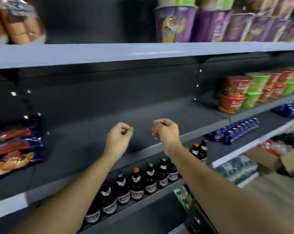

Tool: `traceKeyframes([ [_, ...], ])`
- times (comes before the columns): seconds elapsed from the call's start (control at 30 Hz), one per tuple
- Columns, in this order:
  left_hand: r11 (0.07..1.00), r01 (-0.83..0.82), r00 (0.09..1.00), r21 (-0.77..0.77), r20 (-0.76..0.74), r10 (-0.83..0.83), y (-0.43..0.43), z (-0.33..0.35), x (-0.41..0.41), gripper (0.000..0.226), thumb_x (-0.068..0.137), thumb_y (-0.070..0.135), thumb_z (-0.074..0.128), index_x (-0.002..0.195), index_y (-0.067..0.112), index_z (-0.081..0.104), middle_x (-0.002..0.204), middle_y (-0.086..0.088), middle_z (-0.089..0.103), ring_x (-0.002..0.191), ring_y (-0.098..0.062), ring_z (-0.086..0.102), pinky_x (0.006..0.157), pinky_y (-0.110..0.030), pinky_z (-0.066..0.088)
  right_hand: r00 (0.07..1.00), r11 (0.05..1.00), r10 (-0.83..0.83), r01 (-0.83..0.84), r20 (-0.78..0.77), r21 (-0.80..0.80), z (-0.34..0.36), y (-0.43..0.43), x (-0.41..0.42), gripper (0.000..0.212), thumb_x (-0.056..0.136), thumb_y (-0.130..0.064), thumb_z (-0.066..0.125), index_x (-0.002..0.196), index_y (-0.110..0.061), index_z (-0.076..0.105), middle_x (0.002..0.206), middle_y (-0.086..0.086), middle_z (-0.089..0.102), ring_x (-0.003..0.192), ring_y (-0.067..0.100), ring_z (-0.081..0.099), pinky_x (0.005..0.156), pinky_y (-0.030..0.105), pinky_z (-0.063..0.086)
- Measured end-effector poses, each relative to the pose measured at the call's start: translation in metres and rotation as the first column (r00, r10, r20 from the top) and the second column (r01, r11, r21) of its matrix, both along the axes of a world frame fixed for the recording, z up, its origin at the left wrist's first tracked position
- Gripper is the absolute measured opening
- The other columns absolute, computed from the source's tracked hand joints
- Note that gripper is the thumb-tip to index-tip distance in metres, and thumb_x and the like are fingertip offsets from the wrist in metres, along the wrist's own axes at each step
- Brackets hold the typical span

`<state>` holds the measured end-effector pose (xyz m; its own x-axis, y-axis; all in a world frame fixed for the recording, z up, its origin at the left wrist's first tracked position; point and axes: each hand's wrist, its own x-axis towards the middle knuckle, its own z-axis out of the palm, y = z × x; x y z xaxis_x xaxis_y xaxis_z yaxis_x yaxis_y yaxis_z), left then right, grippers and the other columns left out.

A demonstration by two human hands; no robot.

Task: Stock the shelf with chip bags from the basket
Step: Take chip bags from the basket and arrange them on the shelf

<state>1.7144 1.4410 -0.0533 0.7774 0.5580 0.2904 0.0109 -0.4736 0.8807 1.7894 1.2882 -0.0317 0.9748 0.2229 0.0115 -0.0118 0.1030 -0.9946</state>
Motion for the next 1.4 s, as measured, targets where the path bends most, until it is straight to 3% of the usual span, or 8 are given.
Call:
traceKeyframes([
  [0.4, 0.916, 0.401, 0.894, -0.026, -0.204, -0.398, -0.25, -0.067, 0.115, 0.017, 0.094, 0.023, 0.064, 0.078, 0.017, 0.059, 0.068, -0.009, 0.062, 0.06, -0.021, 0.055, 0.06, -0.037, 0.045, 0.911, 0.918, -0.387, 0.395, -0.144, 0.032, -0.069, -0.278, 0.067, 0.02, 0.1, -0.005, 0.056, 0.082, -0.011, 0.06, 0.062, 0.007, 0.056, 0.047, 0.015, 0.047, 0.047, 0.023, 0.038],
  [0.6, 0.809, 0.582, 0.713, -0.082, -0.426, -0.557, -0.334, -0.142, 0.169, 0.02, 0.093, 0.024, 0.064, 0.078, 0.013, 0.057, 0.078, -0.024, 0.063, 0.069, -0.04, 0.059, 0.066, -0.049, 0.052, 0.788, 0.814, -0.574, 0.579, -0.225, -0.049, -0.131, -0.368, 0.081, 0.017, 0.1, -0.007, 0.058, 0.083, -0.01, 0.059, 0.065, 0.007, 0.059, 0.045, 0.012, 0.05, 0.045, 0.022, 0.04],
  [0.77, 0.724, 0.661, 0.515, -0.197, -0.583, -0.629, -0.382, -0.218, 0.21, 0.019, 0.095, 0.025, 0.062, 0.078, 0.018, 0.057, 0.071, -0.007, 0.062, 0.069, -0.03, 0.063, 0.063, -0.033, 0.046, 0.641, 0.717, -0.682, 0.68, -0.352, -0.152, -0.197, -0.418, 0.098, 0.013, 0.099, -0.008, 0.059, 0.086, -0.01, 0.059, 0.067, 0.008, 0.062, 0.048, 0.014, 0.049, 0.048, 0.024, 0.04],
  [0.9, 0.706, 0.649, 0.381, -0.285, -0.681, -0.625, -0.402, -0.285, 0.239, 0.021, 0.092, 0.024, 0.064, 0.074, 0.019, 0.056, 0.077, -0.008, 0.068, 0.066, -0.026, 0.062, 0.072, -0.039, 0.055, 0.509, 0.651, -0.728, 0.724, -0.459, -0.229, -0.256, -0.441, 0.111, 0.011, 0.1, -0.006, 0.058, 0.089, -0.008, 0.06, 0.068, 0.009, 0.062, 0.048, 0.015, 0.052, 0.049, 0.027, 0.041],
  [1.03, 0.701, 0.63, 0.266, -0.334, -0.755, -0.599, -0.413, -0.339, 0.258, 0.023, 0.095, 0.028, 0.063, 0.075, 0.018, 0.056, 0.079, -0.007, 0.069, 0.065, -0.027, 0.064, 0.062, -0.034, 0.053, 0.403, 0.607, -0.746, 0.738, -0.531, -0.294, -0.31, -0.441, 0.116, 0.014, 0.1, -0.005, 0.057, 0.086, -0.01, 0.059, 0.063, 0.005, 0.061, 0.043, 0.009, 0.053, 0.046, 0.025, 0.044],
  [1.13, 0.705, 0.612, 0.208, -0.359, -0.787, -0.581, -0.419, -0.371, 0.268, 0.029, 0.096, 0.033, 0.061, 0.074, 0.016, 0.057, 0.083, -0.013, 0.072, 0.066, -0.026, 0.065, 0.061, -0.03, 0.048, 0.354, 0.602, -0.732, 0.737, -0.582, -0.308, -0.344, -0.437, 0.117, 0.012, 0.099, -0.008, 0.058, 0.088, -0.011, 0.06, 0.068, 0.007, 0.063, 0.053, 0.016, 0.056, 0.049, 0.026, 0.045],
  [1.23, 0.712, 0.606, 0.165, -0.356, -0.819, -0.55, -0.429, -0.399, 0.276, 0.036, 0.096, 0.037, 0.061, 0.068, 0.016, 0.055, 0.086, -0.016, 0.073, 0.06, -0.025, 0.066, 0.065, -0.036, 0.055, 0.315, 0.595, -0.724, 0.736, -0.614, -0.323, -0.367, -0.433, 0.118, 0.01, 0.101, -0.011, 0.058, 0.091, -0.011, 0.06, 0.071, 0.007, 0.064, 0.056, 0.017, 0.058, 0.052, 0.027, 0.047],
  [1.4, 0.735, 0.615, 0.125, -0.286, -0.885, -0.449, -0.446, -0.431, 0.285, 0.048, 0.088, 0.055, 0.064, 0.067, 0.011, 0.059, 0.081, -0.014, 0.072, 0.073, -0.035, 0.072, 0.072, -0.045, 0.06, 0.268, 0.588, -0.703, 0.74, -0.658, -0.327, -0.39, -0.431, 0.119, 0.013, 0.101, -0.014, 0.058, 0.088, -0.012, 0.058, 0.08, 0.011, 0.065, 0.062, 0.02, 0.059, 0.062, 0.033, 0.049],
])
